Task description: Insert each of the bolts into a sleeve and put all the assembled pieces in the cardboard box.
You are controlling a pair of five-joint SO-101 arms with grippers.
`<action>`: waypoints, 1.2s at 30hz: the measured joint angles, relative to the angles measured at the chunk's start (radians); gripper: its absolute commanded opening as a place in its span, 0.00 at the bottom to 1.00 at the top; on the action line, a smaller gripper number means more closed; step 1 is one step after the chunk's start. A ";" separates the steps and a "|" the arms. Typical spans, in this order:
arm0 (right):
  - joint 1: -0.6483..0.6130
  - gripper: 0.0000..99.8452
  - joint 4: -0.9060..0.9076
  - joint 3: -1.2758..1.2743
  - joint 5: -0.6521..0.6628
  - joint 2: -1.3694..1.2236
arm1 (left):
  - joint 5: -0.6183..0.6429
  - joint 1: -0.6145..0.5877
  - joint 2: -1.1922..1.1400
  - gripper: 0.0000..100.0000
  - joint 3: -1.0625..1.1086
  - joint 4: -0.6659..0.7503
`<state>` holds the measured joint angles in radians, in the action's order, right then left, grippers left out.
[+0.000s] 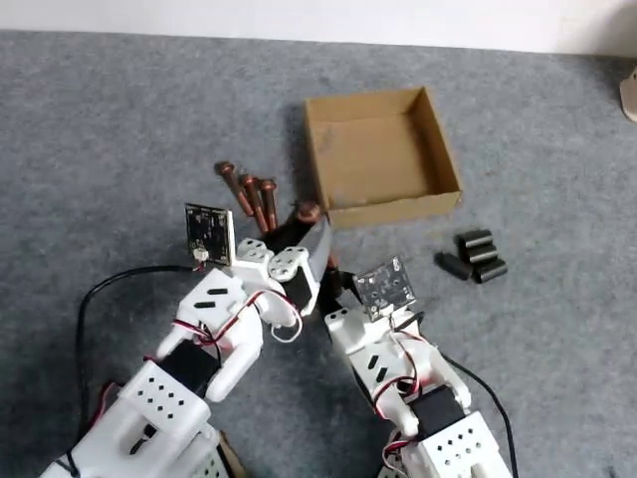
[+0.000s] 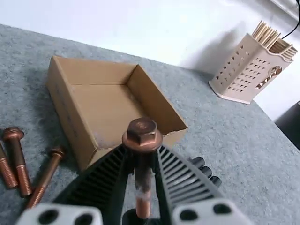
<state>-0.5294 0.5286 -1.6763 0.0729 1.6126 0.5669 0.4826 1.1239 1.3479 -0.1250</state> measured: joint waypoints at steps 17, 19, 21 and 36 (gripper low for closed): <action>-0.002 0.01 0.000 0.000 0.000 0.000 | -0.072 0.058 0.000 0.01 0.074 0.000; -0.002 0.01 0.000 0.000 0.000 0.000 | -0.072 0.061 0.000 0.01 0.074 0.000; -0.002 0.01 0.000 0.000 0.000 0.000 | -0.072 0.063 0.000 0.01 0.074 0.000; 0.054 0.01 0.005 0.000 -0.002 -0.005 | -0.290 0.106 0.038 0.08 0.232 0.014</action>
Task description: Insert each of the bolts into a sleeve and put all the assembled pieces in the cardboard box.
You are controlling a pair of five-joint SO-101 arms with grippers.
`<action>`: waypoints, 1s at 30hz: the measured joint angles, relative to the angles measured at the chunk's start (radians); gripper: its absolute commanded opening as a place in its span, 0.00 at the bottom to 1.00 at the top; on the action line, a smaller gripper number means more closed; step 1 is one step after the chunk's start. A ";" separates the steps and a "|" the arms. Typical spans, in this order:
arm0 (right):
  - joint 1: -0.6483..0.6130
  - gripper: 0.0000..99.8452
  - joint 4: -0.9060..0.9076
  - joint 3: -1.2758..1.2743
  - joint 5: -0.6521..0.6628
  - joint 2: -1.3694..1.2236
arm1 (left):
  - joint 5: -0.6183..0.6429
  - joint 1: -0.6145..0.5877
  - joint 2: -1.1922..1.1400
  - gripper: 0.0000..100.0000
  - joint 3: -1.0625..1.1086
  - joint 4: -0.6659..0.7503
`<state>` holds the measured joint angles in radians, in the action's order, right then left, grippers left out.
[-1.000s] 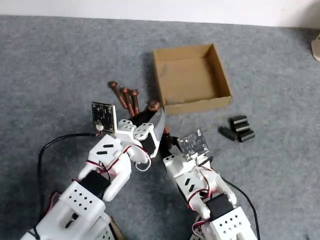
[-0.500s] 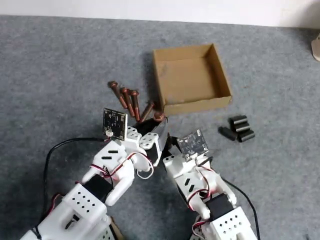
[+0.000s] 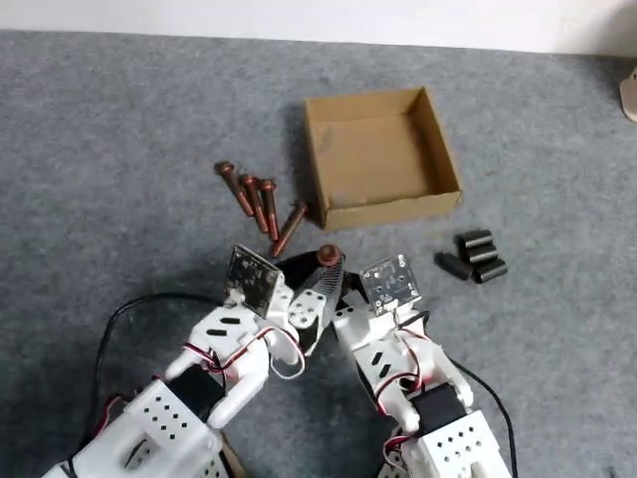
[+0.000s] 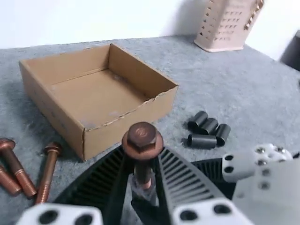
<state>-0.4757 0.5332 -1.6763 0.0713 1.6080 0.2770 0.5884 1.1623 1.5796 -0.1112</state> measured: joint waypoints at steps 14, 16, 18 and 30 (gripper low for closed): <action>0.031 0.01 0.005 0.000 0.000 0.000 | 0.092 -0.037 -0.002 0.45 0.028 -0.114; 0.031 0.01 0.003 0.000 0.000 0.002 | 0.094 -0.075 -0.002 0.45 0.028 -0.120; 0.038 0.01 0.003 0.000 0.000 0.002 | 0.094 -0.117 -0.002 0.45 0.018 -0.140; 0.103 0.01 0.183 0.018 -0.002 0.003 | 0.087 -0.509 -0.018 0.45 -0.133 -0.598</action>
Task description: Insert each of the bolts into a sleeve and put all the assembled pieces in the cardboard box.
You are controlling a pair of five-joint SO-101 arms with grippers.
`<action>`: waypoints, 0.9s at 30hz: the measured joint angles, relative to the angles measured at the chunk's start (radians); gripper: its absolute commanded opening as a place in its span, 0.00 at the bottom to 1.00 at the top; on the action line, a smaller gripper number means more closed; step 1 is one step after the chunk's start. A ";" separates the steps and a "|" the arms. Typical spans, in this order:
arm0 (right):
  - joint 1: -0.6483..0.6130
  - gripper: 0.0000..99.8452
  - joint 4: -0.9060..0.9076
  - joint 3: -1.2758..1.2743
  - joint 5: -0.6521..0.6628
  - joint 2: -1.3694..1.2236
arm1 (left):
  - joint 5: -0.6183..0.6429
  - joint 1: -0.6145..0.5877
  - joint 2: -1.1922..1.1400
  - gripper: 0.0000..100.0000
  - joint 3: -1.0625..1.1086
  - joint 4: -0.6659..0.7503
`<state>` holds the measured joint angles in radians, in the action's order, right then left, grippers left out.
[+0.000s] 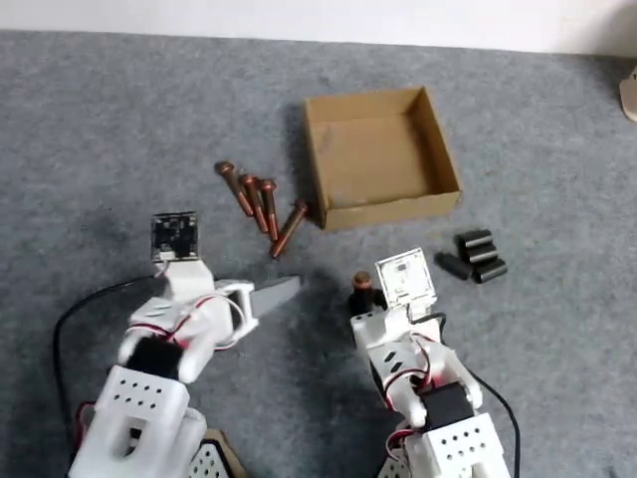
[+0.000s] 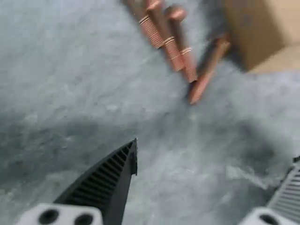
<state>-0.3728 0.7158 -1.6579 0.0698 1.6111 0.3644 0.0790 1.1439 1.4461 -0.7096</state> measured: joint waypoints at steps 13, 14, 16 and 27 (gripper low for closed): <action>0.005 0.01 0.044 0.508 0.025 -0.496 | -0.005 -0.057 0.000 0.45 0.135 0.130; 0.005 0.01 0.044 0.568 0.028 -0.563 | -0.020 -0.066 0.000 0.45 0.144 0.149; 0.005 0.01 0.044 0.689 0.031 -0.695 | -0.048 -0.083 0.000 0.45 0.152 0.181; 0.057 0.01 0.044 1.312 0.031 -1.344 | -0.072 -0.089 0.000 0.45 0.152 0.199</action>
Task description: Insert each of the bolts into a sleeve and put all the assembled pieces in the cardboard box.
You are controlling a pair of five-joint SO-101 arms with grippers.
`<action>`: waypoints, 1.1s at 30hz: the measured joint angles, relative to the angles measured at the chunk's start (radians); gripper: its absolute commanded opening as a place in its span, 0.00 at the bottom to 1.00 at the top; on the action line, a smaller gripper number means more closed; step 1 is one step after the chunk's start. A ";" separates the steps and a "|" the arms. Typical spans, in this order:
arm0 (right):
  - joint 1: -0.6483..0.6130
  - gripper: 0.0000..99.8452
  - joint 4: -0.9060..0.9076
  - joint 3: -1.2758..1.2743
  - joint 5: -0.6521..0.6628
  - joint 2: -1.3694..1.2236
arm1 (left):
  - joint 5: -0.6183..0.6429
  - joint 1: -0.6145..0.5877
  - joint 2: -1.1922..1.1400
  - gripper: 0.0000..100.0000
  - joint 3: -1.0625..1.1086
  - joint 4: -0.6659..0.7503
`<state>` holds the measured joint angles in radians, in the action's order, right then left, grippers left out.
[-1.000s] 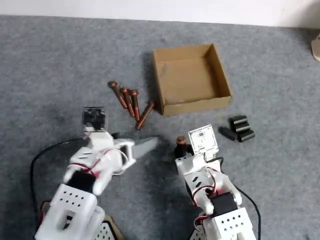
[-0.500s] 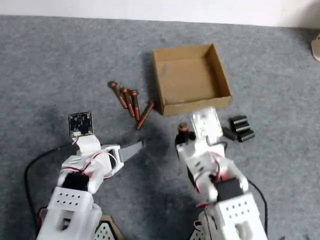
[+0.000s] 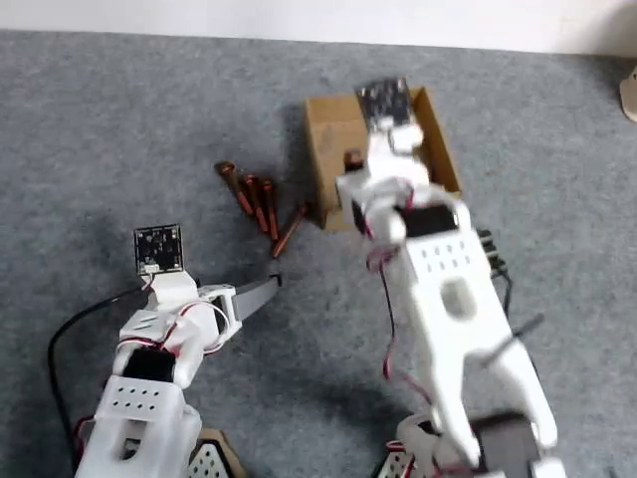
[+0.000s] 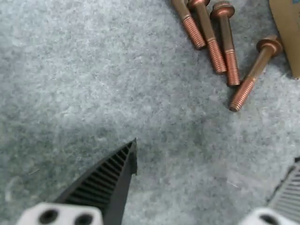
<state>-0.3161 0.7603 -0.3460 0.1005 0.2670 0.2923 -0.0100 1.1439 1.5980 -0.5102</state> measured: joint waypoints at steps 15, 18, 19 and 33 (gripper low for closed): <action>0.011 0.09 0.000 0.419 0.000 -0.603 | 0.000 0.000 0.000 0.45 0.000 0.000; 0.011 0.21 0.006 0.433 0.000 -0.634 | 0.000 0.000 0.000 0.45 0.000 0.000; 0.011 0.20 0.006 0.434 -0.017 -0.634 | 0.000 0.000 0.000 0.45 0.000 0.000; 0.143 0.18 0.325 0.517 -0.361 -0.433 | 0.000 0.000 0.000 0.45 0.000 0.000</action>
<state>-0.1734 1.0856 0.1711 -0.2601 -0.1657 0.2923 -0.0100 1.1439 1.5980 -0.5102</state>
